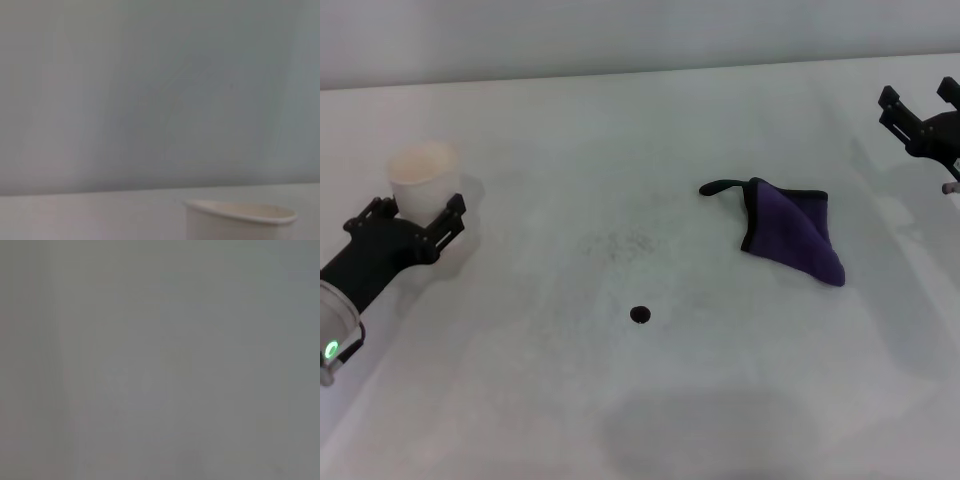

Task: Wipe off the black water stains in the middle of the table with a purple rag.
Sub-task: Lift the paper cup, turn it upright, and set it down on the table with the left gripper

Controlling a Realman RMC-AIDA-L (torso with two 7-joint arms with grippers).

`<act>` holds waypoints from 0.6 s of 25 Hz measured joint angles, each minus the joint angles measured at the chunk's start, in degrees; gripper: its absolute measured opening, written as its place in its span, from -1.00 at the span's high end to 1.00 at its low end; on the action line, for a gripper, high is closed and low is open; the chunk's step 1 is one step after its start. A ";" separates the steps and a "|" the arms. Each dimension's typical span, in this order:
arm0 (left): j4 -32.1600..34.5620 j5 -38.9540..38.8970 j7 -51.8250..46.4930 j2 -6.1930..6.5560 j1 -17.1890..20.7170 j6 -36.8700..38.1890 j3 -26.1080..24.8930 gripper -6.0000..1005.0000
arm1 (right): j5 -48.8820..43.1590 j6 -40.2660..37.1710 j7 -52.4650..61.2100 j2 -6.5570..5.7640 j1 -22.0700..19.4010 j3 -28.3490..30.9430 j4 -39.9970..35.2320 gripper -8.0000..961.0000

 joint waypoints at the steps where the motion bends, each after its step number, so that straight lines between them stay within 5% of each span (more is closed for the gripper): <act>1: -0.29 0.05 0.01 -0.02 -0.01 0.23 0.02 -0.44 | -0.03 0.00 0.00 0.00 0.17 -0.03 -0.05 -0.79; 15: -1.76 1.20 4.14 -0.11 2.04 -0.68 -0.04 -0.46 | -0.14 -0.07 0.18 0.09 0.43 -0.11 -0.12 -0.79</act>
